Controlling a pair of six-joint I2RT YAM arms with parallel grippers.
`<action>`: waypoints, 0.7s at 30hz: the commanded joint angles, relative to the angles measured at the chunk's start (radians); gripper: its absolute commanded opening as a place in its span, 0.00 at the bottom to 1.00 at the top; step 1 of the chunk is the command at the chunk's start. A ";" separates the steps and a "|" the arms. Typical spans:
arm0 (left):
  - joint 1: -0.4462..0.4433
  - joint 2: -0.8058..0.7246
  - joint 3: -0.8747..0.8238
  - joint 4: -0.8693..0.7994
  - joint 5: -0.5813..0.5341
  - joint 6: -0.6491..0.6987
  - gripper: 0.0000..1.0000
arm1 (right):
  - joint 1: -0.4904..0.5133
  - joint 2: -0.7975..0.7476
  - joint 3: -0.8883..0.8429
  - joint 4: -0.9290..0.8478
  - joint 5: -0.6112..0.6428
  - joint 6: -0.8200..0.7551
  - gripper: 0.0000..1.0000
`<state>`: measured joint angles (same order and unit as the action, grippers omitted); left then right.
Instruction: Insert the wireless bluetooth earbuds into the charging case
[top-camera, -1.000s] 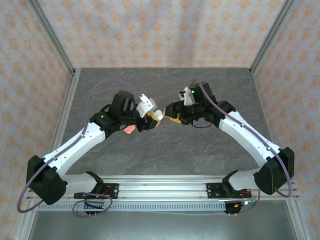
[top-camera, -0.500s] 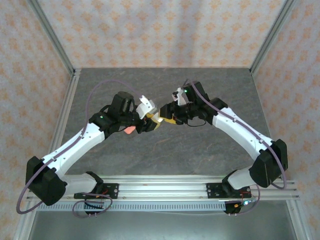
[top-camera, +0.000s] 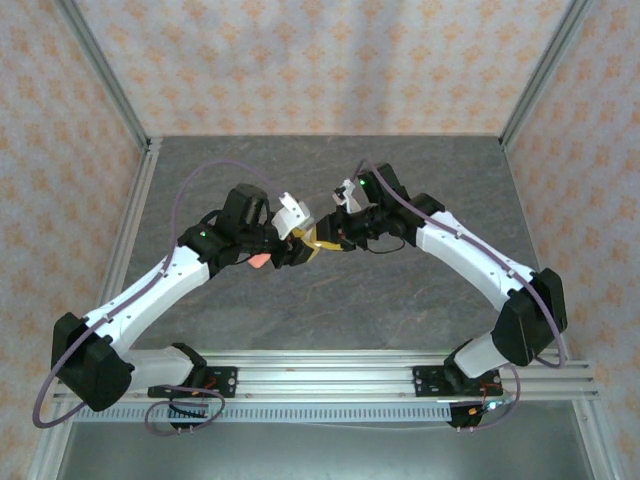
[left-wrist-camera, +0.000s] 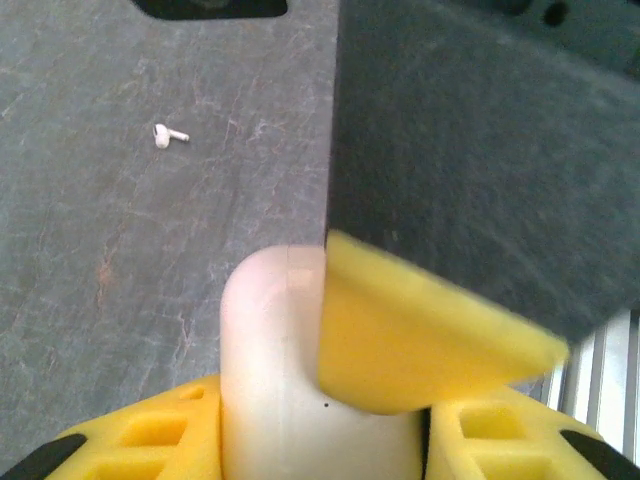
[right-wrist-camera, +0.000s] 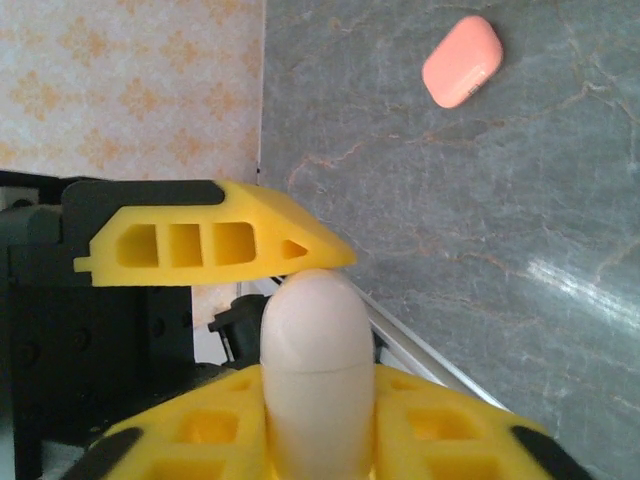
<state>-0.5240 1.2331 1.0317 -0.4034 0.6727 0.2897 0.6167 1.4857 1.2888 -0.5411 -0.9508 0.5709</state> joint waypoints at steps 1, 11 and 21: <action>-0.011 0.000 0.040 0.008 -0.014 -0.004 0.42 | 0.005 0.008 0.027 0.004 -0.002 -0.022 0.11; 0.009 -0.135 -0.002 0.135 -0.281 -0.260 0.71 | -0.022 -0.136 -0.115 0.359 0.202 0.032 0.00; 0.114 -0.191 -0.087 0.457 0.036 -0.776 0.71 | -0.090 -0.242 -0.298 0.852 0.182 0.141 0.00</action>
<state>-0.4122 1.0451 0.9813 -0.1318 0.5678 -0.2672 0.5331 1.2659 1.0061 0.0750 -0.7547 0.6655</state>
